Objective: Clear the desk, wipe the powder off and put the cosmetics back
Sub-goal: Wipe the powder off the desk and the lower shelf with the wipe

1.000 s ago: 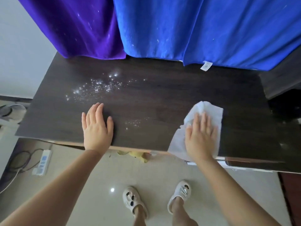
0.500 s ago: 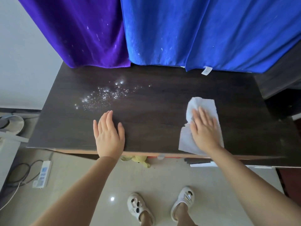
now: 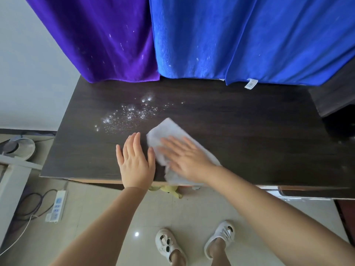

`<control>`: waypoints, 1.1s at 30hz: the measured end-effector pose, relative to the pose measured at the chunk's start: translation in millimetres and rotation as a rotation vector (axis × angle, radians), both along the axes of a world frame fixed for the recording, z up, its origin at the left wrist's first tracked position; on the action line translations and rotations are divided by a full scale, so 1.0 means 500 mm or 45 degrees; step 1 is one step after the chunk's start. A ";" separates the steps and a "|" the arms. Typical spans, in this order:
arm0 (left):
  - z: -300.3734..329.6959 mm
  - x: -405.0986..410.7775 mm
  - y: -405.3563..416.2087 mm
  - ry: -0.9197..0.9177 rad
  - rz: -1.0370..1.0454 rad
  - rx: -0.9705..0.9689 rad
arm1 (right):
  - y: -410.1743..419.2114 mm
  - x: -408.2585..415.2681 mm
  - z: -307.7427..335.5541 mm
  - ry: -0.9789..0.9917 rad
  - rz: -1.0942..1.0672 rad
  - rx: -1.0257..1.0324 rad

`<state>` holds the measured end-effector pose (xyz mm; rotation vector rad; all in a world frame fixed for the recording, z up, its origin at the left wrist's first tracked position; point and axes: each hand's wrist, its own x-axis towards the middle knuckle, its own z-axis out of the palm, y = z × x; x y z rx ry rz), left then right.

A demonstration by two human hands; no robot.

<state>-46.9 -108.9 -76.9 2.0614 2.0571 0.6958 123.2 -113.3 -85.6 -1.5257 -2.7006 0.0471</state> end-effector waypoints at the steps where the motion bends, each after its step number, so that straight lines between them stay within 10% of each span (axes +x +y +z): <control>1: 0.000 0.001 0.001 0.011 -0.004 -0.004 | 0.002 0.048 -0.006 -0.013 -0.113 -0.021; 11: 0.003 0.004 0.000 0.105 0.014 -0.054 | -0.024 0.322 0.042 0.144 -1.779 -0.151; 23: 0.003 0.010 0.001 0.141 0.088 -0.074 | 0.105 -0.026 0.026 0.034 -0.066 -0.286; 33: 0.011 0.014 0.001 0.204 0.063 -0.096 | 0.211 0.304 0.051 0.140 -1.623 -0.282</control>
